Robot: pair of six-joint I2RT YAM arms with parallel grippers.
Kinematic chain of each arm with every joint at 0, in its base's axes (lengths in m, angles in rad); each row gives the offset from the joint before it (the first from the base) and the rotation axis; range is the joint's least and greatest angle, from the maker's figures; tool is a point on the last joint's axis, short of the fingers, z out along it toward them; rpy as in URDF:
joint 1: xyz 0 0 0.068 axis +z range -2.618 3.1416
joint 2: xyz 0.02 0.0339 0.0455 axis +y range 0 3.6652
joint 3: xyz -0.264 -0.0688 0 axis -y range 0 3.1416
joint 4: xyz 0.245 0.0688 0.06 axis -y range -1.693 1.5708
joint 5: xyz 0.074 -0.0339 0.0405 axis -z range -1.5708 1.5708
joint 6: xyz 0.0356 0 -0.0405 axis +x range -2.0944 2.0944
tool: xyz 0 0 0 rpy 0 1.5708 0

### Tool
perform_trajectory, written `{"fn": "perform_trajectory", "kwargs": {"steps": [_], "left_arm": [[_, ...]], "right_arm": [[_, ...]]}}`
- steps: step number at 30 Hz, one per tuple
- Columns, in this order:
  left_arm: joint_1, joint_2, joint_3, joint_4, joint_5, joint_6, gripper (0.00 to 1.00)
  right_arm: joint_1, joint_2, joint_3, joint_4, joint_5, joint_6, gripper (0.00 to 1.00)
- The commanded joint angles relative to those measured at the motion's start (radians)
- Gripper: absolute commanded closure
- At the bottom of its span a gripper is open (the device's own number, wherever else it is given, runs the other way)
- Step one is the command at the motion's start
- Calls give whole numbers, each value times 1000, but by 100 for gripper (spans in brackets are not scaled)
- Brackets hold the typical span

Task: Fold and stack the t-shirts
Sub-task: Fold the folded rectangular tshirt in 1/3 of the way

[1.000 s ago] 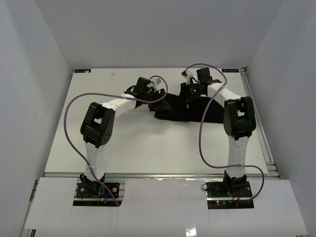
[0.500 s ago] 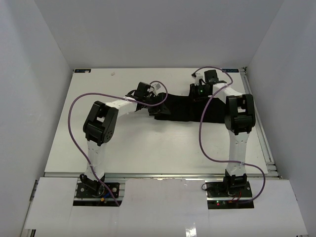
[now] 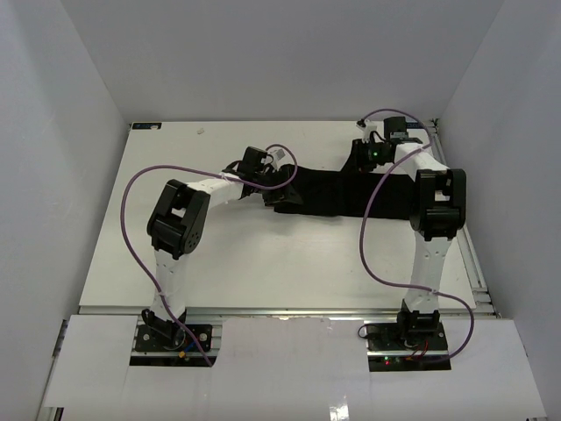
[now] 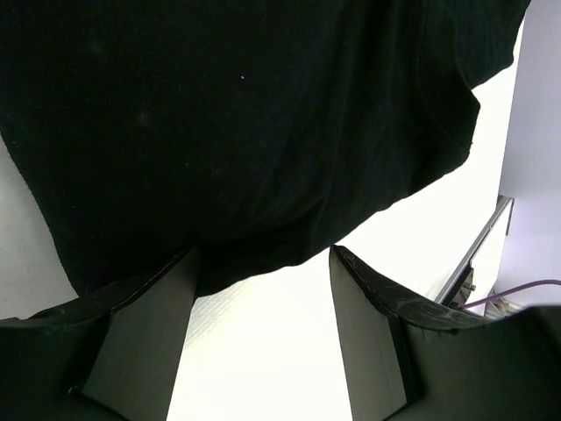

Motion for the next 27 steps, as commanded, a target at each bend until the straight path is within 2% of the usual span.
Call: {"fn": "perform_trajectory", "kwargs": {"steps": [1,4,7,12,19,27], "left_arm": [[-4,2,10,-48,-28,6,28],[-4,-4,10,-44,-26,4,28],[-4,-12,10,-44,-25,3,28],[-4,-15,7,-44,-20,-3,28],[-4,-21,2,-39,-22,-8,28],[-4,-25,-10,-39,-26,-10,27]], "right_arm": [[9,-141,40,-53,-161,-63,70],[53,-196,-39,-75,-190,-74,70],[99,-228,-162,-23,-196,-39,70],[141,-219,-271,17,-198,29,70],[135,-204,-334,-9,-144,-17,71],[75,-164,-333,-67,-51,-80,72]]}}
